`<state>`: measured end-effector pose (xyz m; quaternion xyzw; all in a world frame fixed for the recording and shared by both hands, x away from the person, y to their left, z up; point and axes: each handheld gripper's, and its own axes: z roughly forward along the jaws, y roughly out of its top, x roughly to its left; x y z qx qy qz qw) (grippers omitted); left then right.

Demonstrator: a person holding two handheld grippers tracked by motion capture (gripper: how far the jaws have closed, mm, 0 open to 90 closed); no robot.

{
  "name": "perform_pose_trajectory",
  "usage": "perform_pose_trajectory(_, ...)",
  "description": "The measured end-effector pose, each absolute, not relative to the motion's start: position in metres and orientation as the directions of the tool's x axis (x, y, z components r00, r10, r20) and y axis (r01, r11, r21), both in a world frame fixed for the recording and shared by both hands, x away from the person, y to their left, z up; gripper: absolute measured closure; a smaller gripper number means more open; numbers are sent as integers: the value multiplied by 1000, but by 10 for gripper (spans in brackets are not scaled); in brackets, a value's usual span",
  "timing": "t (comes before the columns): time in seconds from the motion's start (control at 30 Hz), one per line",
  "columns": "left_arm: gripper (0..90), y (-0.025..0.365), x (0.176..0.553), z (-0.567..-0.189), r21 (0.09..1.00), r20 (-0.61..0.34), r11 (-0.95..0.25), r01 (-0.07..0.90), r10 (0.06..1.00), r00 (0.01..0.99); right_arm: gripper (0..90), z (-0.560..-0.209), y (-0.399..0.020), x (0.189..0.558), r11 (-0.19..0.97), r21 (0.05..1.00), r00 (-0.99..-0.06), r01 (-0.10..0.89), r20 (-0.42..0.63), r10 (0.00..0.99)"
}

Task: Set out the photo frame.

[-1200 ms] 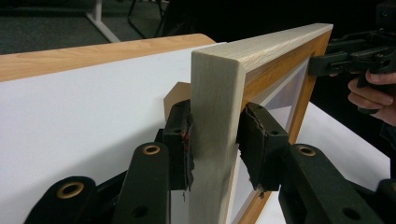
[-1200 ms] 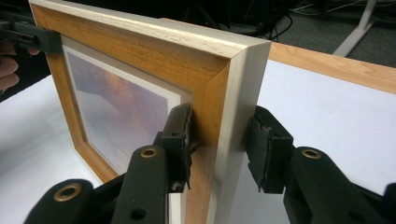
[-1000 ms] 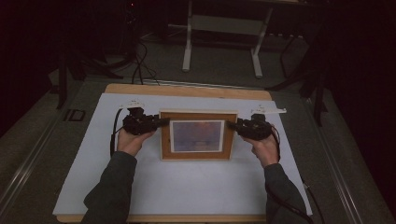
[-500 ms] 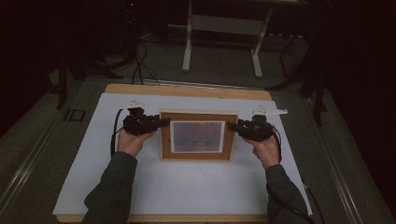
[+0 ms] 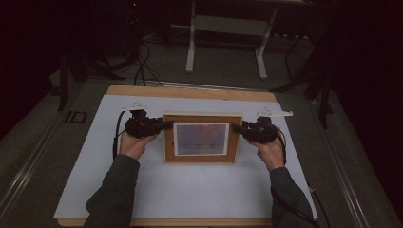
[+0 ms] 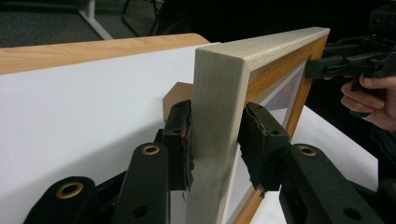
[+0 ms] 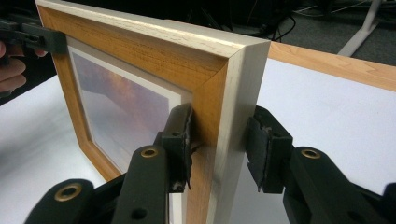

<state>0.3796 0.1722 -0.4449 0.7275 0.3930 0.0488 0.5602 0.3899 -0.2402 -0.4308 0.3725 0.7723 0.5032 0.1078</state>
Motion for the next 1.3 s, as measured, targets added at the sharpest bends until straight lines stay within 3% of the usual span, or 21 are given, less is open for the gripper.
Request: perform_pose_trajectory(1.3, 604, 191, 363, -437, 874, -362, -16, 485, 645, 673, 608, -423, -256, 379, 210, 872, -703, 442, 191, 686)
